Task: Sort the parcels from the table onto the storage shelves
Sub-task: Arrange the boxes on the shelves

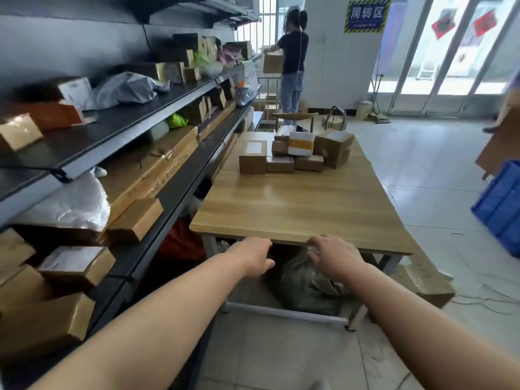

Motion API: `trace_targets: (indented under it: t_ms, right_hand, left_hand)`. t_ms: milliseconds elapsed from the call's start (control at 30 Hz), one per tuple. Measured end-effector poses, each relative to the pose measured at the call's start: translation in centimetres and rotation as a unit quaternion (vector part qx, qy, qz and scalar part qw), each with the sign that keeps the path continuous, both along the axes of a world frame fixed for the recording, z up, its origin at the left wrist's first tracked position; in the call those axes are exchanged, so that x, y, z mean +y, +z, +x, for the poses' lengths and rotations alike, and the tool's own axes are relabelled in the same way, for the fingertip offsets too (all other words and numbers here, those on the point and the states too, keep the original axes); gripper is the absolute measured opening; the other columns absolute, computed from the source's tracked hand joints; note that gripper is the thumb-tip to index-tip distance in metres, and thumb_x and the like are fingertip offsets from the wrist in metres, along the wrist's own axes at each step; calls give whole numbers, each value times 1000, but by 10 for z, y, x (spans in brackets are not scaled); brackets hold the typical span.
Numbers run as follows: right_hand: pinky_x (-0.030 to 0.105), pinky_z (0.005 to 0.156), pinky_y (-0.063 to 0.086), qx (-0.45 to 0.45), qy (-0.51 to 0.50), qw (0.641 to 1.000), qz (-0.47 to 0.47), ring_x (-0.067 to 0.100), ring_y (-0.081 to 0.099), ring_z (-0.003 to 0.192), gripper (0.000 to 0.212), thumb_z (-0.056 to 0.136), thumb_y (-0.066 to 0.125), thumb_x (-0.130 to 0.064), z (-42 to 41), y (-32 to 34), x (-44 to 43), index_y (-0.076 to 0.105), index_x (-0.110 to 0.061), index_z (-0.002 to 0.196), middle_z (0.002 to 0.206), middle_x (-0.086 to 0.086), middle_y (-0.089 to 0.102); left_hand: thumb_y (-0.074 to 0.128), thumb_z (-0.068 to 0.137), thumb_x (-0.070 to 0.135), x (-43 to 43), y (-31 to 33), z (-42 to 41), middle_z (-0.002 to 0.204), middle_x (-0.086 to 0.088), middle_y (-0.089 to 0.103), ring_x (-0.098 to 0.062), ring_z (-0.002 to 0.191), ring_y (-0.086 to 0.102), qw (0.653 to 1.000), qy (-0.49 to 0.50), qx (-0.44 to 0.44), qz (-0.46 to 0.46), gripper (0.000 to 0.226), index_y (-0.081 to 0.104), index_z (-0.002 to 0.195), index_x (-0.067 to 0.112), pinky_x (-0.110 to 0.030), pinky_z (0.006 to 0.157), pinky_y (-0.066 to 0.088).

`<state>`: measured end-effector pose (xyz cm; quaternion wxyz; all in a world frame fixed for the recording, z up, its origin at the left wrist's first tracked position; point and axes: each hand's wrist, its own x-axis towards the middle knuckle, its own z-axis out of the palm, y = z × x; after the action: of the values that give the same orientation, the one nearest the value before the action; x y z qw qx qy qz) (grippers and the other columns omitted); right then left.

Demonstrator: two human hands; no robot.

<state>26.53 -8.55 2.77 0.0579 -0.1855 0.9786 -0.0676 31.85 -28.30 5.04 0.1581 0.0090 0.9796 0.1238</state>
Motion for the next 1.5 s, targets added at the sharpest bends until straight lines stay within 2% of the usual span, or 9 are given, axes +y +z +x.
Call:
trace_targets:
  t_ms: [400,600,867,1033,1300,1500]
  right_hand:
    - [40,97,40,-14,6,999,-40,25,49,123,41,97,45,-41,-210,17,22,47,-28,136,137,0,50]
    - [39,98,38,-51,14,998,-37,23,48,125,41,98,44,-41,-272,2,20,46,-29,137,140,-2,48]
    - [39,98,38,-75,20,996,-37,23,47,126,41,97,45,-42,-340,-10,-7,46,-30,137,139,-2,49]
    - [39,97,40,-69,16,997,-38,23,48,125,41,97,45,-41,-397,-10,-44,46,-29,136,137,-1,50]
    - [39,100,42,-109,28,992,-61,22,47,125,42,95,50,-38,-491,-24,-146,46,-28,136,138,-1,48]
    - [44,102,42,-126,35,990,-57,25,44,129,52,93,54,-33,-547,-46,-218,40,-24,142,146,2,41]
  left_hand:
    - [51,98,36,22,19,-210,151,-5,38,-25,135,38,998,55,15,-37,54,36,146,16,-39,108,36]
    - [50,98,35,24,7,-265,153,-5,35,-25,138,36,996,80,1,-37,56,32,149,17,-39,110,33]
    - [52,97,36,-17,-3,-336,152,-4,37,-26,136,38,992,112,-10,-51,57,34,148,17,-39,108,36]
    - [54,96,37,-63,-9,-399,150,-5,40,-26,136,40,991,130,0,-36,55,39,145,16,-38,109,36]
    - [55,98,29,-159,-26,-506,150,-8,40,-25,136,40,979,199,-3,52,54,38,147,13,-32,108,33]
    - [51,99,25,-217,-47,-574,151,-7,38,-28,131,45,967,232,-11,102,57,29,152,22,-35,101,40]
